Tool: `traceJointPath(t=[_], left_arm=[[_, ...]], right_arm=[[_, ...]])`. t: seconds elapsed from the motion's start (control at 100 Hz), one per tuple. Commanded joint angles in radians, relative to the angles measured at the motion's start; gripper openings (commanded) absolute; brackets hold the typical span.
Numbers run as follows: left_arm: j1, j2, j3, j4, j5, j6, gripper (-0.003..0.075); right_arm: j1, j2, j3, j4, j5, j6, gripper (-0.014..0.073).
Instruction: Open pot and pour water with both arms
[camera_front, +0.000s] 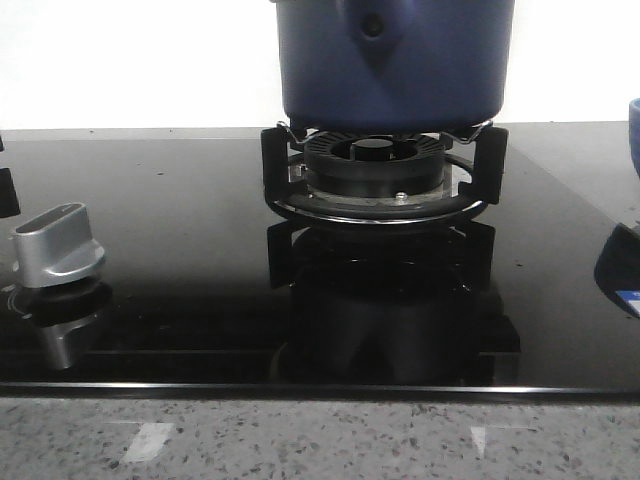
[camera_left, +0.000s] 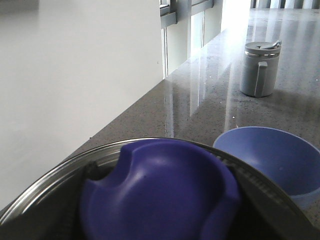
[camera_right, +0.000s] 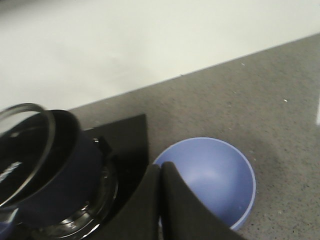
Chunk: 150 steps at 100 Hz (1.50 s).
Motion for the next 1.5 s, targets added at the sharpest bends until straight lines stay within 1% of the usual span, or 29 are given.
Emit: traceJointPath(t=[0.0, 0.21, 0.4, 0.57, 0.77, 0.84, 0.96, 1.13, 1.49], left_arm=[[-0.006, -0.026, -0.062, -0.118, 0.040, -0.013, 0.0337], [-0.006, 0.017, -0.084, -0.118, 0.037, -0.013, 0.0337], [-0.006, 0.021, -0.084, -0.118, 0.020, -0.013, 0.0337], [-0.006, 0.021, -0.084, -0.118, 0.066, -0.013, 0.0337], [-0.008, 0.021, -0.084, -0.118, 0.068, -0.015, 0.0342], [-0.008, 0.021, -0.084, -0.118, 0.068, -0.015, 0.0368], [-0.008, 0.021, -0.084, -0.118, 0.068, -0.015, 0.0433], [-0.008, 0.021, -0.084, -0.118, 0.066, -0.015, 0.0485], [-0.006, -0.004, -0.084, -0.118, 0.059, -0.015, 0.0484]], right_arm=[[0.012, -0.061, -0.025, -0.015, -0.055, -0.012, -0.0067], [0.012, -0.151, -0.025, -0.028, -0.051, -0.012, -0.0067], [0.012, -0.151, -0.025, -0.031, -0.027, -0.012, -0.0067], [0.012, -0.151, -0.025, -0.031, -0.020, -0.012, -0.0067], [0.012, -0.151, -0.025, -0.031, -0.012, -0.012, -0.0067], [0.012, -0.151, -0.025, -0.031, -0.010, -0.012, -0.0067], [0.012, -0.151, -0.025, -0.031, -0.007, -0.012, -0.0067], [0.012, -0.151, -0.025, -0.031, 0.000, -0.012, -0.0067], [0.012, -0.151, -0.025, -0.031, -0.004, -0.012, -0.0067]])
